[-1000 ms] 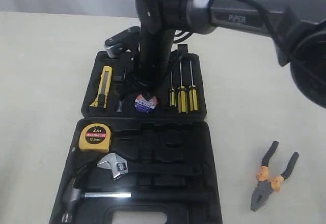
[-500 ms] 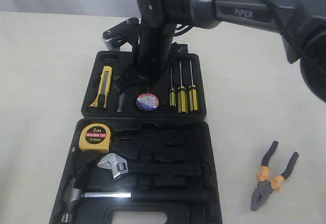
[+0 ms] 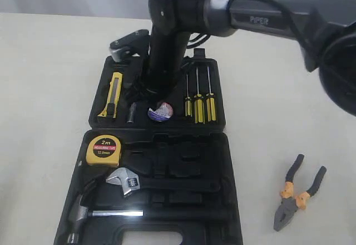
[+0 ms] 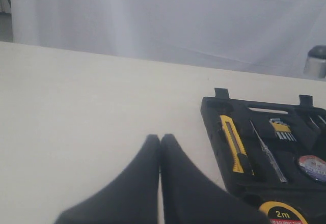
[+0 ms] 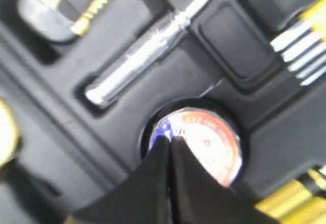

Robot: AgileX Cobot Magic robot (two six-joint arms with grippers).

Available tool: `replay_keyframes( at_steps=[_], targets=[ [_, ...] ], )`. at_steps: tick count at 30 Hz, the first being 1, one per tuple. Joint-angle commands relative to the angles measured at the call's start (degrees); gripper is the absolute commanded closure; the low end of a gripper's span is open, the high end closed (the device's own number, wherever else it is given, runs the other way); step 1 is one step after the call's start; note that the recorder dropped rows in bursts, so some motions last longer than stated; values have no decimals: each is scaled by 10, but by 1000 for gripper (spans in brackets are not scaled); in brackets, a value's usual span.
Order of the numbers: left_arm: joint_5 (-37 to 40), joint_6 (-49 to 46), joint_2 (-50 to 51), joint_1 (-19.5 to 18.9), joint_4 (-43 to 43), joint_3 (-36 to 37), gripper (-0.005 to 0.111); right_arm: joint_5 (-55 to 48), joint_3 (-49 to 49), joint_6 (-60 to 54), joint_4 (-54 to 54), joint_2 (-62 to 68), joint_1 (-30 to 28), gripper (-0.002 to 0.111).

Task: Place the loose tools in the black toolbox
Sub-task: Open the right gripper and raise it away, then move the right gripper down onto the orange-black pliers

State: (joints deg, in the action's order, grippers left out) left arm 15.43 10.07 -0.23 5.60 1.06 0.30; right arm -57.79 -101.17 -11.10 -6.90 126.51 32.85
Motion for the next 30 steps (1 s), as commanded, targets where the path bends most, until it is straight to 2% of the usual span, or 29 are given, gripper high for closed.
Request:
replay_keyframes(
  at_steps=[1,4,6,18,24,30],
  targets=[
    [1,0,2,3,2,-3,107,-44,-1,1,5,-83,-9,109],
    [1,0,2,3,2,-3,107,-122,0,-3,5,-141,-32,109],
    [1,0,2,3,2,-3,107,-122,20,8,6,-181,-41,109],
    [1,0,2,3,2,-3,107,-122,349,107,52,-519,-41,109],
    [1,0,2,3,2,-3,107,-122,471,142,48,-662,-41,109],
    [1,0,2,3,2,-3,107,-122,576,140,48,-740,-41,109]
  ],
)
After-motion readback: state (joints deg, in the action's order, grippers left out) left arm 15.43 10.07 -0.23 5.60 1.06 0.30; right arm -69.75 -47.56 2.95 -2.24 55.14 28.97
